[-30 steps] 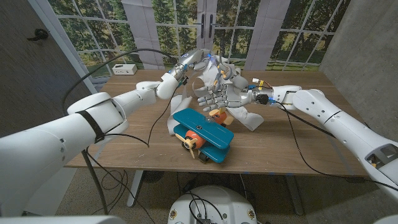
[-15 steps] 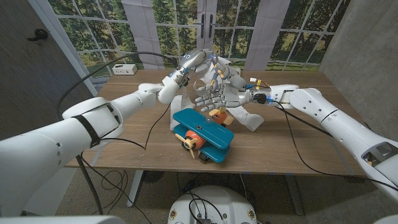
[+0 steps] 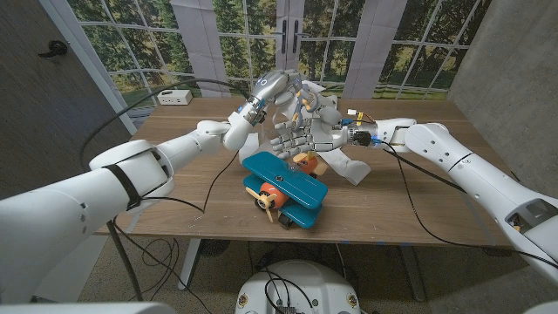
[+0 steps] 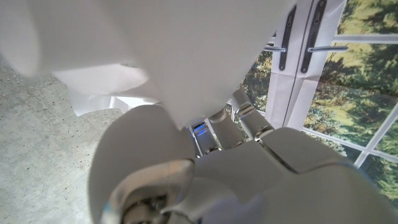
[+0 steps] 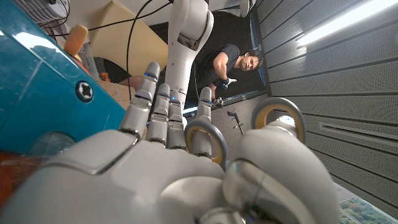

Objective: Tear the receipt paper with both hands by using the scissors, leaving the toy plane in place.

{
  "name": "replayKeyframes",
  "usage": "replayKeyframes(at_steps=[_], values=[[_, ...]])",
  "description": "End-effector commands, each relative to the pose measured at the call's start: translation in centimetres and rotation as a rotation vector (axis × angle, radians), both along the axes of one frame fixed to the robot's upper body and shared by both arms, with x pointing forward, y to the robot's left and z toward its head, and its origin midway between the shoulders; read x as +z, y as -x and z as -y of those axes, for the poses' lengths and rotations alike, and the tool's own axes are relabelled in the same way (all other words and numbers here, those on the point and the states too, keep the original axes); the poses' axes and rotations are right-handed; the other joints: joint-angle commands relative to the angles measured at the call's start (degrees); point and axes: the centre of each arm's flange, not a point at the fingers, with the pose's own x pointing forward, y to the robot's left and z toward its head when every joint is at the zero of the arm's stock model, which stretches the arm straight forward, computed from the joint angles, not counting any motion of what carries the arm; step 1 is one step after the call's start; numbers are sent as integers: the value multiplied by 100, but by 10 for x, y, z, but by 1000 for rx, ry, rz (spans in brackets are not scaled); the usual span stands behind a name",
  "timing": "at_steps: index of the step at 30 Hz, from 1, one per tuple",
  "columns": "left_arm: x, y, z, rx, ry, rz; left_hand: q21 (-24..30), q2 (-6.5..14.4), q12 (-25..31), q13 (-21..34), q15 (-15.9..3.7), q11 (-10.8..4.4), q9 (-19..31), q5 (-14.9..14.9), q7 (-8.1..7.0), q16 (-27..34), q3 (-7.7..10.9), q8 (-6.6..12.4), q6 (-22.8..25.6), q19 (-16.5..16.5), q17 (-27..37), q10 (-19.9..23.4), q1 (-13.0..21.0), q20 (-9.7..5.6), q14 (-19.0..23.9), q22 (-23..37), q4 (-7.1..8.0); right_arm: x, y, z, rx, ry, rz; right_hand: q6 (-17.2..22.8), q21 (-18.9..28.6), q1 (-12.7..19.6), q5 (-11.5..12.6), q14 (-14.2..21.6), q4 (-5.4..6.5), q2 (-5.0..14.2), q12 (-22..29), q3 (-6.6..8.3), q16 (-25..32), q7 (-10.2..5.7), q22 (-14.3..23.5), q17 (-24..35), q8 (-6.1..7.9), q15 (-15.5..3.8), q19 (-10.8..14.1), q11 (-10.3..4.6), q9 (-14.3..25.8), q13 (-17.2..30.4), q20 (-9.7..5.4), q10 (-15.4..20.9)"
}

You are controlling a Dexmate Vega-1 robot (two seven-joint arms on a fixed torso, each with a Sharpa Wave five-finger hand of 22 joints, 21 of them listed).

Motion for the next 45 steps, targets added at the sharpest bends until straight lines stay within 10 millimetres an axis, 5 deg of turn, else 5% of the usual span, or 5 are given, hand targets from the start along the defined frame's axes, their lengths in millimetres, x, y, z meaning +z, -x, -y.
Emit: replayKeyframes(at_steps=[1, 45], values=[[-12, 6, -1, 8, 41, 95, 40, -29, 31, 10, 24, -1, 12, 0, 21, 49, -3, -15, 70, 60, 23, 40, -49, -325, 73, -8, -40, -3, 2, -1, -8, -16, -10, 170, -1, -22, -16, -35, -18, -2, -1, -2, -2, 394, 17, 19, -1, 10, -29, -15, 17, -4, 10, -33], [-33, 10, -17, -2, 183, 94, 118, -2, -135, -103, 24, -2, -67, -18, 35, 153, 27, -217, 62, 122, -123, 42, -127, -430, 179, -129, -88, 2, -15, 19, -166, -65, -12, -181, 6, -119, -14, -119, -93, -13, -1, 21, 5, 399, 25, 23, -38, 18, -25, -14, -70, -5, 12, -232]])
